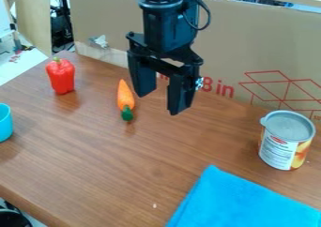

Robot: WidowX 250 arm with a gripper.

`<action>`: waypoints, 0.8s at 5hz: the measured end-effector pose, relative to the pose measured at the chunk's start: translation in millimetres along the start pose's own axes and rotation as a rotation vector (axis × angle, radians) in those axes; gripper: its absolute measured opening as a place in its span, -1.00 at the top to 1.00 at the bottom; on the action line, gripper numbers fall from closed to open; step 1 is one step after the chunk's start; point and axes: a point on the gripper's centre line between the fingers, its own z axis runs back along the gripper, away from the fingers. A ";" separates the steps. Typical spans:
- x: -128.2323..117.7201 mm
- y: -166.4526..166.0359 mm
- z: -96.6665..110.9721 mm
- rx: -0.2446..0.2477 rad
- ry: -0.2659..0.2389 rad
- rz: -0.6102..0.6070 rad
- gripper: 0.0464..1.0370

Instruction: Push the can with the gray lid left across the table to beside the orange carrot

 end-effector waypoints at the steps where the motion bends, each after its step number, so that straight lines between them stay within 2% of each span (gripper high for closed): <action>1: -1.2 0.3 -7.8 -0.002 0.029 0.005 -0.94; 2: 17.1 -16.6 -11.3 -0.005 0.032 -0.014 -0.94; 3: 46.5 -48.0 -15.4 -0.008 0.057 -0.066 -0.94; 4: 77.5 -87.6 -27.3 -0.090 0.033 -0.138 -0.94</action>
